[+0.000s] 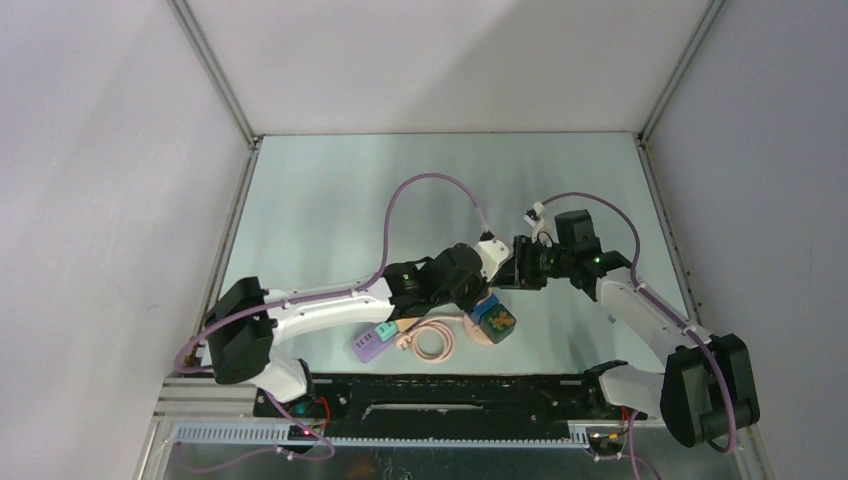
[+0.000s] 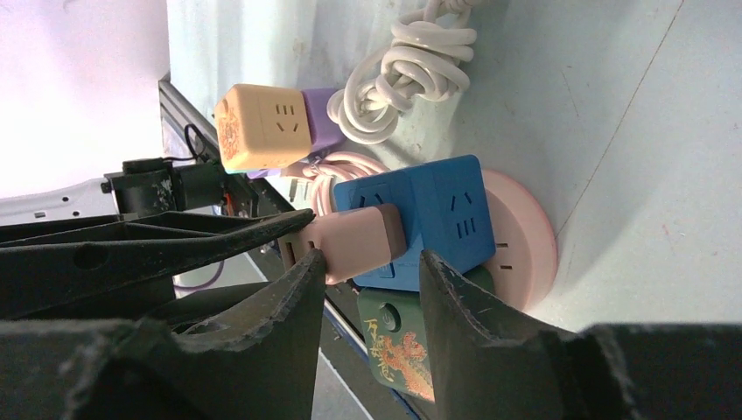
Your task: Insert the plug
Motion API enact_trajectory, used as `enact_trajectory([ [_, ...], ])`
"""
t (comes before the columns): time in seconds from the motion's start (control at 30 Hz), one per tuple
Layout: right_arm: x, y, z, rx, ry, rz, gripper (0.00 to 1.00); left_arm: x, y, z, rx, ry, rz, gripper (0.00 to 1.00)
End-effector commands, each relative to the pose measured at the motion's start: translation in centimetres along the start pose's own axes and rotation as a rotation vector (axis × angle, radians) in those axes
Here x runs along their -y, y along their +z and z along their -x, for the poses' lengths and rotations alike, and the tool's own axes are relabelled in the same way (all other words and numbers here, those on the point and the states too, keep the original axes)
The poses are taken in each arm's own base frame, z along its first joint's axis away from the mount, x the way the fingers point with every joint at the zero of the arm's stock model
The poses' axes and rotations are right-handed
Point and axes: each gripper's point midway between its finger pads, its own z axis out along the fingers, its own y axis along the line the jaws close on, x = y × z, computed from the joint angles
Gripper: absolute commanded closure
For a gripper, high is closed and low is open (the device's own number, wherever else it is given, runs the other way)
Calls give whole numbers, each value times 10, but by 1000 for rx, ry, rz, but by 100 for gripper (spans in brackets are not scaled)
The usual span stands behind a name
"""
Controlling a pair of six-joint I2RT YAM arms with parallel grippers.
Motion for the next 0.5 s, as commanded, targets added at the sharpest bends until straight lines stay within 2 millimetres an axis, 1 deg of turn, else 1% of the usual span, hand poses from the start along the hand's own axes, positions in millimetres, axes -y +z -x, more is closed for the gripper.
enact_trajectory([
  [0.0, 27, -1, -21, -45, 2, -139, 56, -15, 0, -121, -381, 14, 69, 100],
  [0.17, 24, -2, -22, -40, -10, -138, 56, -18, 3, -126, -362, 14, 89, 100],
  [0.3, 22, -4, -21, -34, -24, -136, 55, -19, 1, -129, -331, 11, 104, 100],
  [0.4, 16, -6, -17, -11, -45, -113, 51, -20, 0, -121, -285, -1, 107, 100],
  [0.43, 12, -8, -15, 1, -54, -101, 50, -19, -1, -115, -264, -5, 105, 98],
  [0.47, 7, -9, -12, 14, -68, -81, 47, -18, -2, -107, -242, -8, 104, 87],
])
